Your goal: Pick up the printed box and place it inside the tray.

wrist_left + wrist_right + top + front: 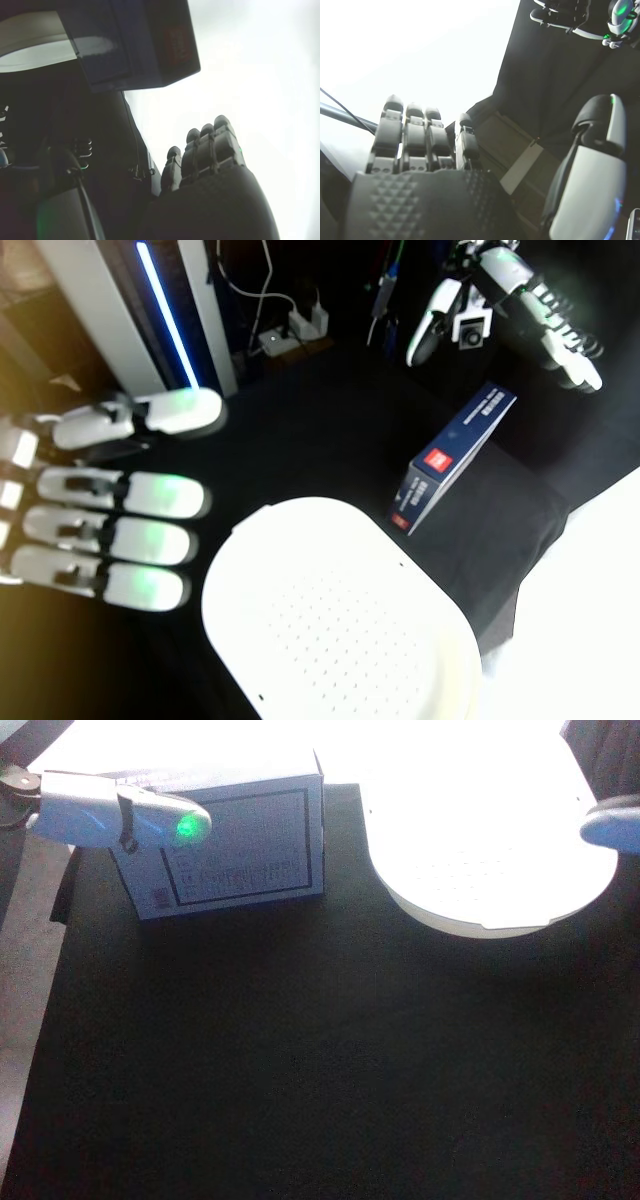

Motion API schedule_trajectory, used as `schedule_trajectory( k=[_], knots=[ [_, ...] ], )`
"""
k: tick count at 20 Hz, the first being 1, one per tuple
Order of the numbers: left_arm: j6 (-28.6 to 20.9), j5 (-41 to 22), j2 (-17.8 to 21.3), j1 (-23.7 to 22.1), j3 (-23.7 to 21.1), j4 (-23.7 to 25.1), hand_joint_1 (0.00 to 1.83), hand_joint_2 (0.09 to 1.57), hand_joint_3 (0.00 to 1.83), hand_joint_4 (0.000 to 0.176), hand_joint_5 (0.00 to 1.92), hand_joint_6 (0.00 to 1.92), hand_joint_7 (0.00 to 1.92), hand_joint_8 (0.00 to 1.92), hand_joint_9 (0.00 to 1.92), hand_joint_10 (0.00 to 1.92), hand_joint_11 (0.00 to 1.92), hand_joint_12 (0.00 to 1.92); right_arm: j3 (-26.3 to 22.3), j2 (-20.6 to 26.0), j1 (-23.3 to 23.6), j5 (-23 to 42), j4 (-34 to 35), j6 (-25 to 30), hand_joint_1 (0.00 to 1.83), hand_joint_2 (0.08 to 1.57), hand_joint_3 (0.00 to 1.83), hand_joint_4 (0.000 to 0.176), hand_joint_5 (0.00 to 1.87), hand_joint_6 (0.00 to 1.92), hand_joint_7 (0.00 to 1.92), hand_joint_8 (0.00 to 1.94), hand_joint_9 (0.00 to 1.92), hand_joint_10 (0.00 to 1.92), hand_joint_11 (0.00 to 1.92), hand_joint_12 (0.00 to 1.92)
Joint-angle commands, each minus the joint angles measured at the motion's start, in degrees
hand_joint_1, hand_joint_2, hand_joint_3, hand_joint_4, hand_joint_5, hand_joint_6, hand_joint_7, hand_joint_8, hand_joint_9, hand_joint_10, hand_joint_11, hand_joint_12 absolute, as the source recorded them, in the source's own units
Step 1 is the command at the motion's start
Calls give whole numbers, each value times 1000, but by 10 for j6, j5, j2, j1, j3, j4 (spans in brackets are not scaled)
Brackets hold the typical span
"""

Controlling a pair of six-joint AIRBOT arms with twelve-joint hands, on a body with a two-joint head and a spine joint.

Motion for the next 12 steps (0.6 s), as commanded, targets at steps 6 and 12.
schedule_trajectory(
  k=[6,12],
  knots=[
    [-2,-5,-13,-39,26,10,612,747,0,88,62,3,157,1,164,0,0,436,4,1,11,65,12,3,699,600,23,176,52,13,23,6,0,0,0,0],
    [-2,103,-45,-87,66,51,647,722,0,89,19,0,171,2,151,1,0,406,4,-1,12,65,11,3,703,630,22,176,53,7,24,3,0,0,0,0]
  ],
)
